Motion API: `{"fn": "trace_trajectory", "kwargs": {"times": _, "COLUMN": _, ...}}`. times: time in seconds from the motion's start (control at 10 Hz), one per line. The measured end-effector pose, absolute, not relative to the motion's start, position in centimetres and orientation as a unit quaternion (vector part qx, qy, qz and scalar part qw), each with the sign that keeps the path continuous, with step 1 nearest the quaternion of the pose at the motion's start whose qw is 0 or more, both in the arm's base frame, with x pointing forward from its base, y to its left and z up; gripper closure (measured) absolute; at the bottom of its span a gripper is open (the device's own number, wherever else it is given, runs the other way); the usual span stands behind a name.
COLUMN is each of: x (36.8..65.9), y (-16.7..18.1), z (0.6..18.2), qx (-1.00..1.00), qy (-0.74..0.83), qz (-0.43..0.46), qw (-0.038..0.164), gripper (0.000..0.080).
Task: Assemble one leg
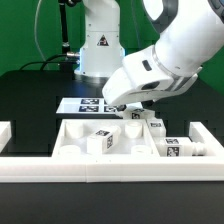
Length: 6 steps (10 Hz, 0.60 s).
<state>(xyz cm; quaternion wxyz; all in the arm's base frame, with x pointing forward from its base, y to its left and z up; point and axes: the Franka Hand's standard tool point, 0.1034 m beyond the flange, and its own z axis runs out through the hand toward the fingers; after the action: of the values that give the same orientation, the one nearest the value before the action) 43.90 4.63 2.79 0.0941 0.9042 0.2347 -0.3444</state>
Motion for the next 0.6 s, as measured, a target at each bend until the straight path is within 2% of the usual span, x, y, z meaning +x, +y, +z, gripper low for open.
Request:
{"fn": "trace_trajectory", "kwargs": {"times": 0.4, "x": 43.40, "y": 4.49, "z": 2.42, "qx": 0.896, "qy": 0.235, "qz": -0.364, "qw": 0.095, "gripper": 0.0150}}
{"fn": "trace_trajectory", "kwargs": {"times": 0.6, "x": 43.22, "y": 4.32, "z": 1.83, "qx": 0.871, "qy": 0.228, "qz": -0.424, "qw": 0.103, "gripper": 0.0150}}
